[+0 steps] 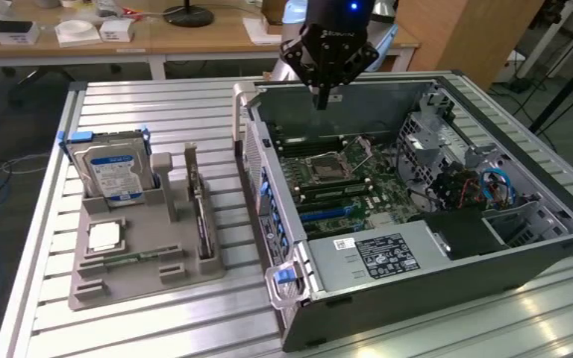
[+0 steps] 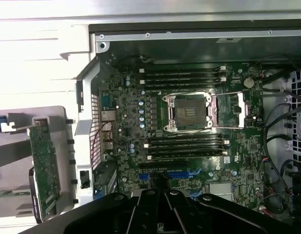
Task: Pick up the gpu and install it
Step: 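Reach for the gpu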
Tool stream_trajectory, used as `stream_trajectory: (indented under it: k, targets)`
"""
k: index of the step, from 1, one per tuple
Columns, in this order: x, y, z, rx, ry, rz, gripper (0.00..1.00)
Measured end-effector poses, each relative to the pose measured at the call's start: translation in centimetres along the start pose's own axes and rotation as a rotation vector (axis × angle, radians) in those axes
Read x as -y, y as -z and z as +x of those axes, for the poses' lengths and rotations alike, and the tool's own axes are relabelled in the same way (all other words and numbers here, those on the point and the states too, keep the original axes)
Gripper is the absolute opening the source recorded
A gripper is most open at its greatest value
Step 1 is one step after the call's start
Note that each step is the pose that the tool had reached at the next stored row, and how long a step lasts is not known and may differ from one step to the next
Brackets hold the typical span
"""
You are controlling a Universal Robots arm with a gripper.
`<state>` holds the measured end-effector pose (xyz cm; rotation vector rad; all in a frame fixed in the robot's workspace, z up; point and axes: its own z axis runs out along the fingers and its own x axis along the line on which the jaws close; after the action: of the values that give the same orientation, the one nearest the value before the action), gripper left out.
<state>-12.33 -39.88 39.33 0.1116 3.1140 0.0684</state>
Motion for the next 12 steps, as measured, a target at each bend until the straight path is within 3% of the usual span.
stream_trajectory:
  k: [12]
  targets:
    - [0.05,-0.01,0.75,0.0000,0.000,0.0000,0.11]
